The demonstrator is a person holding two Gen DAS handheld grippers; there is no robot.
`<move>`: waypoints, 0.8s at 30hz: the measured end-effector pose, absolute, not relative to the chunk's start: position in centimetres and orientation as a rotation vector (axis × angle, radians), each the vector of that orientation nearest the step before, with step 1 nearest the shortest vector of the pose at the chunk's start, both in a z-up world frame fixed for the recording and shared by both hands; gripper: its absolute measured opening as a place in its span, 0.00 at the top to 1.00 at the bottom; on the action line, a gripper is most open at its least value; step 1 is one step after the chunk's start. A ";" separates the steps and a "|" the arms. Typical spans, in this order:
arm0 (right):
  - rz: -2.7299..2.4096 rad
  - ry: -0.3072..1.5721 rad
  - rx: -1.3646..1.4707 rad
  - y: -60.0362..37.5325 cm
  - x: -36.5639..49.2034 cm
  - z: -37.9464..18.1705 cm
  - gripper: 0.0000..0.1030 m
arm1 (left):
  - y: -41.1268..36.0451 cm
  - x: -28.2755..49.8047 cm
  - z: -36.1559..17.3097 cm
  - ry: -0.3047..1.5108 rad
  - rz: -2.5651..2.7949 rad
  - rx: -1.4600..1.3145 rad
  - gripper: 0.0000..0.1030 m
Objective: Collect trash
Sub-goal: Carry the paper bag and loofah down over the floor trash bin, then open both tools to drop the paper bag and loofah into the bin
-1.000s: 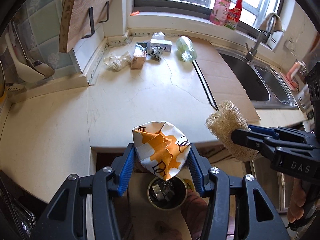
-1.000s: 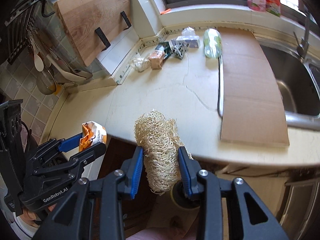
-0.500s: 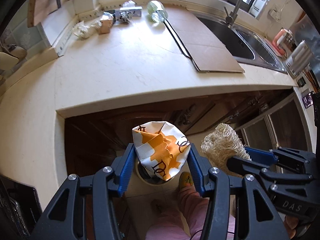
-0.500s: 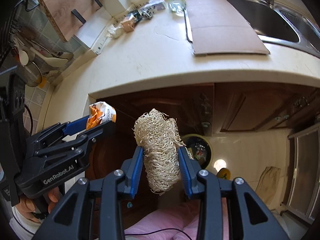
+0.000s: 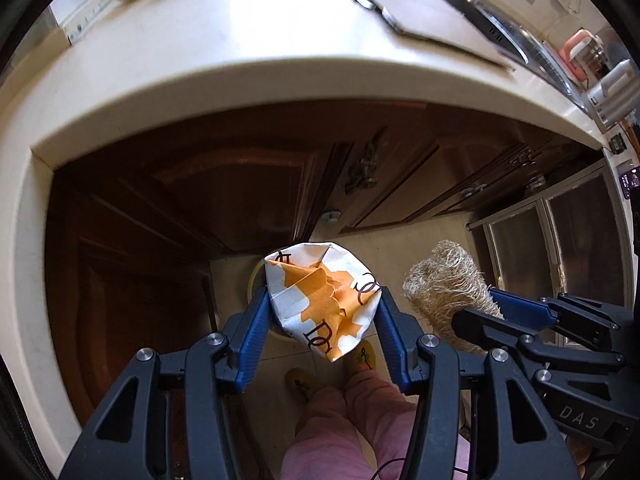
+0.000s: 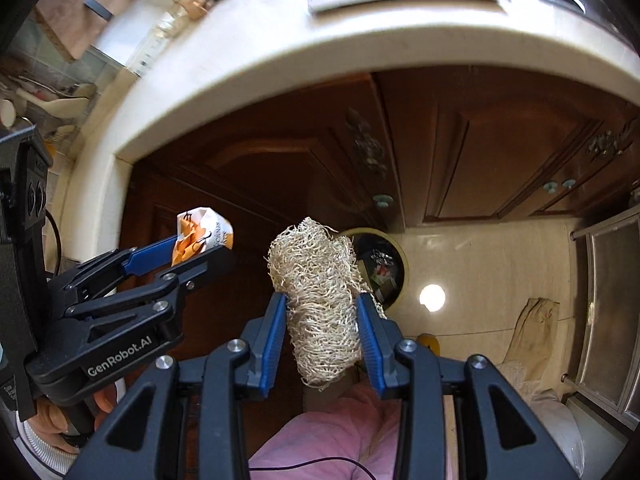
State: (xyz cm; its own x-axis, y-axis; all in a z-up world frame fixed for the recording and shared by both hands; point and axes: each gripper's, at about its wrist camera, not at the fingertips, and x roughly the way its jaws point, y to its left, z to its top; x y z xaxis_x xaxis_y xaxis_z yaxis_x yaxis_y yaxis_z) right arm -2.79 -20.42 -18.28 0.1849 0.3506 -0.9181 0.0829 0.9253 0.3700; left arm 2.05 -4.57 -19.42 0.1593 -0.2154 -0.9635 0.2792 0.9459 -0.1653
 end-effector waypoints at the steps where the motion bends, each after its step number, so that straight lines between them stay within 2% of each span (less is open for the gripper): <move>1: 0.195 1.389 0.374 -20.6 -2.7 -19.2 0.65 | -4.6 2.0 -20.4 1.372 -0.351 0.050 0.52; 16: 0.212 1.489 0.357 -20.0 -2.2 -31.0 0.64 | -3.6 1.5 -34.5 1.455 -0.276 -0.070 0.51; 23: 0.207 1.501 0.315 -18.5 -0.9 -34.8 0.62 | -2.8 1.8 -38.5 1.507 -0.275 -0.103 0.51; 24: 0.209 1.502 0.309 -18.2 -0.8 -35.1 0.62 | -2.6 2.0 -38.7 1.511 -0.278 -0.101 0.48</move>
State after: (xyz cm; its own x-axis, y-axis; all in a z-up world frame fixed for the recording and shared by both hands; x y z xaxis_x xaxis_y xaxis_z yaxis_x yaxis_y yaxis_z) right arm -0.78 -18.24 -35.09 0.0624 0.3238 -0.9441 0.0541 0.9434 0.3272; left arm 1.97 -2.62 -38.71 0.0348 -0.2426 -0.9695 0.1183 0.9643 -0.2370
